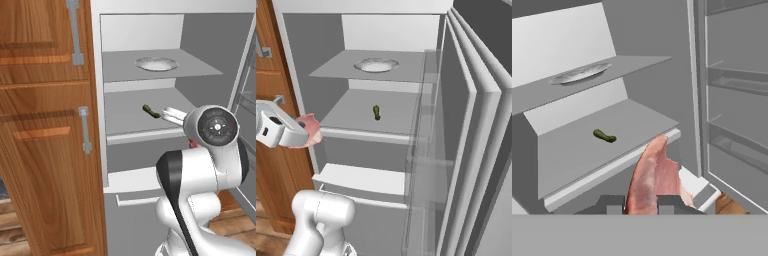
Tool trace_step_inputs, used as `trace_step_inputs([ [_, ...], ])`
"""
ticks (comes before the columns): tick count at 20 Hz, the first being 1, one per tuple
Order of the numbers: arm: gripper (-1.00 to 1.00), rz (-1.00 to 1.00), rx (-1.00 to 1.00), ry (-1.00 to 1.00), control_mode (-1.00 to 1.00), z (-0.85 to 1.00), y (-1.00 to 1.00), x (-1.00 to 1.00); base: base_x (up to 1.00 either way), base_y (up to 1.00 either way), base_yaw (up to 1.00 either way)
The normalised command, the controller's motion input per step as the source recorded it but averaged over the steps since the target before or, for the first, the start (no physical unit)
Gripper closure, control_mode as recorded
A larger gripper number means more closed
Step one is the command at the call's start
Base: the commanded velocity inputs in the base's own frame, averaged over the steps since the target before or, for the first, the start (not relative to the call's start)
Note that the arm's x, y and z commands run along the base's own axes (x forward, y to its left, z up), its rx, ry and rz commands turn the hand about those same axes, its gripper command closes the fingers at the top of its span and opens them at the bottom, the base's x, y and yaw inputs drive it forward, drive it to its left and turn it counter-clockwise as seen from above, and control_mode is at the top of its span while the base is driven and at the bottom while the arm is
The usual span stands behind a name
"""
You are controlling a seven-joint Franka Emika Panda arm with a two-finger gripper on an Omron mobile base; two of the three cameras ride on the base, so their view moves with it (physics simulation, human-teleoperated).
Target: Transport the steak from the fridge to the microwave and turn on the microwave.
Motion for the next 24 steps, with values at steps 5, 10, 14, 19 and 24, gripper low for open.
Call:
trace_step_inputs([
  [5,1.00,0.00,0.00,0.00,1.00,0.00,0.00,0.00,-0.70,0.02,-0.20],
  [10,1.00,0.00,0.00,0.00,1.00,0.00,0.00,0.00,-0.66,0.00,-0.24],
  [14,1.00,0.00,0.00,0.00,1.00,0.00,0.00,0.00,-0.49,0.02,-0.30],
  [19,1.00,0.00,0.00,0.00,1.00,0.00,0.00,0.00,-0.38,0.08,-0.37],
  [24,1.00,0.00,0.00,0.00,1.00,0.00,0.00,0.00,-0.01,0.03,-0.74],
])
